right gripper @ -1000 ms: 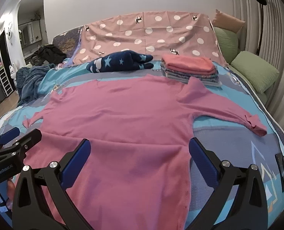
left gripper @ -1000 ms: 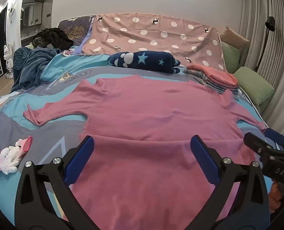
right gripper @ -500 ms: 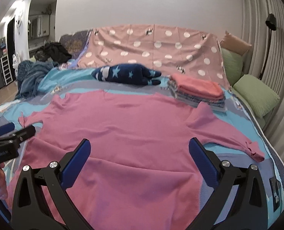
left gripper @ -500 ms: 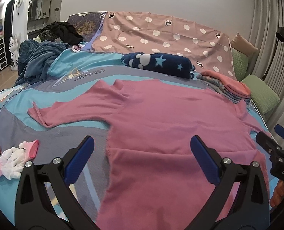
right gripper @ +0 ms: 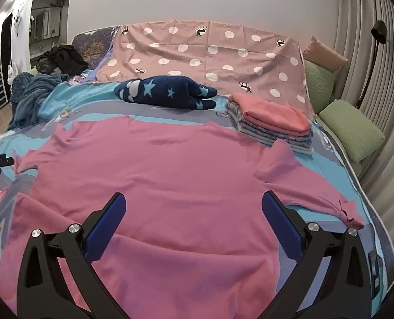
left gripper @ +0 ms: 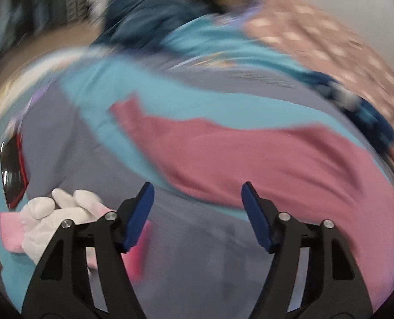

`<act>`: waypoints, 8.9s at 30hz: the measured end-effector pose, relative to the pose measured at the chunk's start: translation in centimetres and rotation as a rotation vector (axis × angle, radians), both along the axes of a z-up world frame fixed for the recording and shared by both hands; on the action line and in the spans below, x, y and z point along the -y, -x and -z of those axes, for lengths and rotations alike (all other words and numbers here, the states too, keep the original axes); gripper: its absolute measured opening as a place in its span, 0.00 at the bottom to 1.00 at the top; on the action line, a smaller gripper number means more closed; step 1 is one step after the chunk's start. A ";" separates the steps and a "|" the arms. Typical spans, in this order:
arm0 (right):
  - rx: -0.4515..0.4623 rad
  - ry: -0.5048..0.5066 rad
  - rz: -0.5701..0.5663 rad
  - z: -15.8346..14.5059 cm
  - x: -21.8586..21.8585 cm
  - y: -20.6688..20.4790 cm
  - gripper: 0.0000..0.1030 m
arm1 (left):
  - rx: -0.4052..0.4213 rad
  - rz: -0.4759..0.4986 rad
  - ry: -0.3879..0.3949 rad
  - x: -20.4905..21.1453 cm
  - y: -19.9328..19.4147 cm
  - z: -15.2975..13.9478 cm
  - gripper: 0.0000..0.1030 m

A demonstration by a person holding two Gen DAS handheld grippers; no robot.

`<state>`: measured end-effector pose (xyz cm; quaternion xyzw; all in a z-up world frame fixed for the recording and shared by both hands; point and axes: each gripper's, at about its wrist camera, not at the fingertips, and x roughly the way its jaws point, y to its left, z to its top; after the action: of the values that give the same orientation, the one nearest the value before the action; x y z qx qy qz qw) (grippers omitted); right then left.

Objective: Fold small clothes

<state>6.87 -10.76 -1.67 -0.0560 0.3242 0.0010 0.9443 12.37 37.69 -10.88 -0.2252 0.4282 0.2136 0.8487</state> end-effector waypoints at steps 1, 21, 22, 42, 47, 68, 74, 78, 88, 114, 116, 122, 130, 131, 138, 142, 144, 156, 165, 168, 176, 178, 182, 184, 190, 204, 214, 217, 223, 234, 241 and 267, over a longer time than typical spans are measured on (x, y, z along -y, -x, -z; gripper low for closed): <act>-0.005 0.002 0.002 0.2 0.0 -0.3 0.99 | -0.028 -0.063 0.039 -2.4 -0.8 1.3 0.58; -0.054 -0.067 0.071 1.5 2.3 -2.8 0.99 | 0.274 0.057 0.141 -1.8 -5.8 -8.0 0.03; -0.054 -0.080 0.072 1.5 2.4 -2.8 0.99 | 0.332 0.145 0.137 1.1 -5.4 -10.4 0.03; -0.141 -0.394 0.141 3.6 11.6 -1.1 0.99 | 0.118 0.918 -0.006 35.8 -3.7 -4.8 0.04; -0.224 -0.522 0.099 3.8 11.0 -4.1 0.92 | 0.127 0.937 0.053 34.7 -2.8 -4.5 0.13; -0.561 -0.681 -0.059 6.5 4.6 -14.3 0.64 | 0.192 1.012 0.156 35.1 -1.6 -3.3 0.23; -0.588 -0.700 -0.125 7.1 3.3 -17.5 0.33 | 0.234 1.000 0.087 35.0 -0.8 -4.1 0.48; -0.534 -0.631 -0.113 5.9 2.9 -17.6 0.01 | 0.172 0.997 0.116 35.0 -1.7 -3.1 0.46; -0.298 -0.641 0.008 0.2 9.7 -17.1 0.05 | 0.293 0.962 -0.020 34.2 0.2 -5.9 0.63; -0.403 -0.216 0.090 3.8 10.2 -13.3 0.04 | 0.255 0.378 0.124 14.1 -1.2 -3.9 0.78; -0.425 -0.174 0.132 4.6 10.6 -13.1 0.23 | 0.245 0.399 0.143 14.8 -1.4 -3.4 0.78; -0.284 -0.187 0.069 0.3 7.3 -12.8 0.49 | 0.259 0.487 0.189 15.7 -1.4 -3.0 0.63; -0.467 -0.247 -0.479 -2.1 -10.6 -19.4 0.57 | 0.277 0.523 0.258 15.6 -1.4 -2.5 0.55; -0.510 -0.243 -0.524 -1.6 -13.1 -20.7 0.58 | 0.276 0.531 0.264 15.6 -1.4 -2.4 0.53; -0.678 -0.201 -0.674 2.2 -21.9 -26.4 0.68 | 0.277 0.594 0.281 16.3 -1.1 -2.4 0.50; -0.773 -0.157 -0.744 4.2 -24.7 -28.7 0.69 | 0.267 0.609 0.273 16.2 -0.7 -2.5 0.50; -0.857 -0.094 -0.839 5.3 -26.2 -28.6 0.69 | 0.271 0.617 0.281 16.1 -0.5 -2.5 0.52; -0.885 -0.076 -0.970 6.9 -32.5 -28.3 0.62 | 0.262 0.635 0.308 15.9 -0.5 -2.3 0.57; -0.778 0.116 -0.868 6.0 -31.8 -28.4 0.15 | 0.260 0.610 0.317 15.4 -0.7 -2.0 0.46; -0.811 0.150 -0.852 6.1 -31.9 -28.2 0.45 | 0.262 0.612 0.312 15.4 -0.8 -2.0 0.47; -0.605 0.140 -0.752 5.2 -33.3 -28.4 0.02 | 0.253 0.550 0.284 14.8 -1.0 -1.8 0.07; -0.610 0.068 -0.715 5.2 -33.0 -29.3 0.02 | 0.222 0.503 0.275 14.2 -1.1 -1.4 0.07; -0.608 0.069 -0.722 6.4 -32.7 -29.4 0.10 | 0.218 0.524 0.218 14.8 -0.6 -1.9 0.07; -0.587 0.027 -0.656 5.8 -31.3 -30.0 0.32 | 0.216 0.529 0.221 14.8 -0.4 -1.9 0.08; -0.455 -0.127 -0.561 1.8 -22.4 -27.3 0.34 | 0.277 0.476 0.260 13.2 0.2 -2.5 0.13; -0.417 -0.405 -0.316 6.7 -3.7 -13.8 0.41 | 0.234 0.579 0.268 15.8 -1.2 -1.2 0.15; -0.209 -0.570 0.200 5.3 19.5 -4.6 0.41 | 0.313 0.488 0.032 18.9 0.4 -7.3 0.30; -0.173 -0.434 0.467 6.1 27.2 -1.2 0.41 | 0.318 0.565 -0.024 23.1 0.6 -9.8 0.40; -0.206 -0.124 0.471 7.3 32.1 1.4 0.47 | 0.299 0.729 -0.079 31.6 0.2 -11.3 0.46; -0.221 0.178 0.255 9.7 32.7 1.6 0.51 | 0.164 0.939 -0.118 44.7 -1.9 -8.5 0.53; -0.231 0.209 0.201 9.9 33.0 -1.0 0.01 | 0.114 0.953 -0.111 47.1 -2.8 -6.6 0.55; -0.055 -0.687 -0.188 -5.7 17.9 -6.5 0.01 | 0.226 0.765 0.059 32.4 -1.8 -8.1 0.55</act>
<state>13.36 -28.67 4.01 0.2355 0.3235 0.1982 0.8947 14.20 5.29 -2.80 -0.0957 0.3910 -0.1564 0.9020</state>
